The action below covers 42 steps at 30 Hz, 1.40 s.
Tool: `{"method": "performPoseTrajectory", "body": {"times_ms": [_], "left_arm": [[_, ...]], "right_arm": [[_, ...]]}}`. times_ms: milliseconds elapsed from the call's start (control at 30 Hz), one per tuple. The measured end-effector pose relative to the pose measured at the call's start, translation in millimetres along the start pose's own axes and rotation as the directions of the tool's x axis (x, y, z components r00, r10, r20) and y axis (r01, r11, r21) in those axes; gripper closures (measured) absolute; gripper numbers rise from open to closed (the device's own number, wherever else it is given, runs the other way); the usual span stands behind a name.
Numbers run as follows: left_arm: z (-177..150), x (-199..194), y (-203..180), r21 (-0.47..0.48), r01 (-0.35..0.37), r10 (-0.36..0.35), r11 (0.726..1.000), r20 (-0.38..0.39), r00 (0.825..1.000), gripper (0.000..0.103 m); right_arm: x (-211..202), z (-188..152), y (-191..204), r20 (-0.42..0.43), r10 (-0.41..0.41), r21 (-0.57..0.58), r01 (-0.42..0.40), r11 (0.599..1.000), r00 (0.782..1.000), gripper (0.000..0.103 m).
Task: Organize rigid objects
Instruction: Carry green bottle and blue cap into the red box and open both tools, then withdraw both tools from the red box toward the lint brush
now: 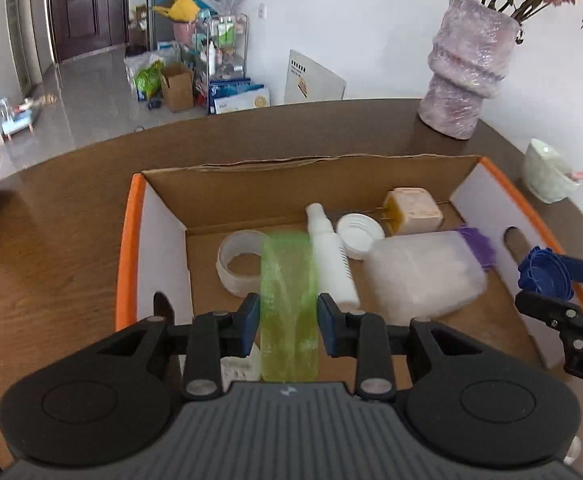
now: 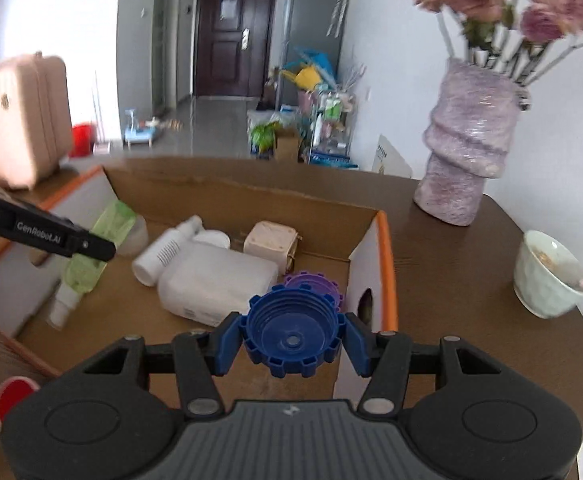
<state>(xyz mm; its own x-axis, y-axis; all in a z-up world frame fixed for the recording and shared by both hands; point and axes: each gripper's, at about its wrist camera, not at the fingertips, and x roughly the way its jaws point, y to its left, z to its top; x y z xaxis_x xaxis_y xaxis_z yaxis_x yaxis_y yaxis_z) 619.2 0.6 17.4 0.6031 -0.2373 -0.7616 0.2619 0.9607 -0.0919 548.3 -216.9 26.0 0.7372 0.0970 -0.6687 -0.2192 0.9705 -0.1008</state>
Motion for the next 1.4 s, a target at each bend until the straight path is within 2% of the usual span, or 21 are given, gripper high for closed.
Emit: {"method": "performPoseTrajectory", "body": {"times_ms": [100, 200, 267, 300, 367, 467, 567, 767, 867, 967, 1100, 1233, 1267, 1300, 1400], "left_arm": [[1.6, 9.3, 2.0, 0.014, -0.005, 0.005, 1.0, -0.005, 1.0, 0.049], [3.1, 5.2, 7.9, -0.005, 0.054, -0.054, 0.999, 0.007, 0.999, 0.041], [5.8, 1.7, 7.7, -0.012, 0.052, -0.052, 0.999, 0.003, 0.999, 0.039], [6.6, -2.8, 5.3, -0.001, 0.042, -0.042, 0.999, 0.009, 0.999, 0.029], [7.5, -14.3, 0.5, 0.01, 0.016, -0.017, 1.0, 0.04, 0.999, 0.017], [6.7, -39.1, -5.8, 0.027, -0.008, 0.005, 1.0, 0.084, 0.996, 0.016], [3.7, -69.6, -11.8, 0.036, -0.029, 0.024, 0.999, 0.127, 0.992, 0.009], [-19.0, -138.0, -19.9, 0.032, -0.044, 0.036, 0.999, 0.223, 0.974, 0.004], [-41.1, -172.4, -26.6, 0.049, -0.057, 0.04, 0.997, 0.287, 0.957, 0.001], [-68.1, -203.4, -34.4, 0.056, -0.087, 0.062, 0.995, 0.351, 0.934, 0.001], [-114.4, -239.2, -43.1, 0.02, -0.103, 0.085, 0.994, 0.412, 0.907, 0.0], [-177.2, -268.0, -59.7, -0.001, -0.207, 0.18, 0.978, 0.499, 0.848, 0.0], [-194.0, -275.5, -62.0, -0.014, -0.21, 0.186, 0.978, 0.524, 0.831, 0.0], [-207.2, -281.8, -64.0, -0.032, -0.2, 0.185, 0.979, 0.54, 0.821, 0.0], [-242.0, -299.6, -67.4, -0.102, -0.166, 0.194, 0.981, 0.558, 0.807, 0.0]], "right_arm": [[10.7, 0.8, -0.4, 0.0, 0.001, 0.003, -0.001, 1.0, 1.0, 0.049], [13.9, 3.1, -2.7, 0.023, 0.036, 0.025, -0.037, 0.999, 0.999, 0.036], [10.3, 6.0, -6.2, 0.039, 0.051, 0.046, -0.053, 0.998, 0.998, 0.033], [6.0, 7.7, -8.3, 0.049, 0.058, 0.056, -0.061, 0.997, 0.997, 0.033], [-2.5, 13.6, -14.7, 0.061, 0.076, 0.076, -0.08, 0.994, 0.995, 0.033], [-20.4, 22.9, -20.5, 0.065, 0.126, 0.091, -0.132, 0.987, 0.99, 0.03], [-43.2, 29.0, -20.2, 0.073, 0.139, 0.099, -0.146, 0.984, 0.988, 0.03], [-99.3, 17.7, -4.7, 0.13, 0.156, 0.06, -0.165, 0.984, 0.979, 0.025], [-121.2, 6.8, 7.2, 0.13, 0.157, 0.024, -0.162, 0.987, 0.979, 0.025], [-141.5, -5.4, 11.6, 0.145, 0.169, 0.034, -0.176, 0.984, 0.975, 0.025], [-168.8, -31.1, 15.6, 0.185, 0.173, 0.055, -0.186, 0.981, 0.967, 0.025], [-202.9, -66.8, 21.5, 0.249, 0.16, 0.063, -0.181, 0.981, 0.955, 0.025], [-211.5, -74.8, 23.5, 0.261, 0.142, 0.057, -0.162, 0.985, 0.955, 0.025], [-220.6, -84.0, 25.7, 0.282, 0.12, 0.056, -0.141, 0.988, 0.952, 0.025], [-248.6, -119.4, 33.3, 0.339, 0.077, 0.06, -0.104, 0.993, 0.938, 0.024]]}}
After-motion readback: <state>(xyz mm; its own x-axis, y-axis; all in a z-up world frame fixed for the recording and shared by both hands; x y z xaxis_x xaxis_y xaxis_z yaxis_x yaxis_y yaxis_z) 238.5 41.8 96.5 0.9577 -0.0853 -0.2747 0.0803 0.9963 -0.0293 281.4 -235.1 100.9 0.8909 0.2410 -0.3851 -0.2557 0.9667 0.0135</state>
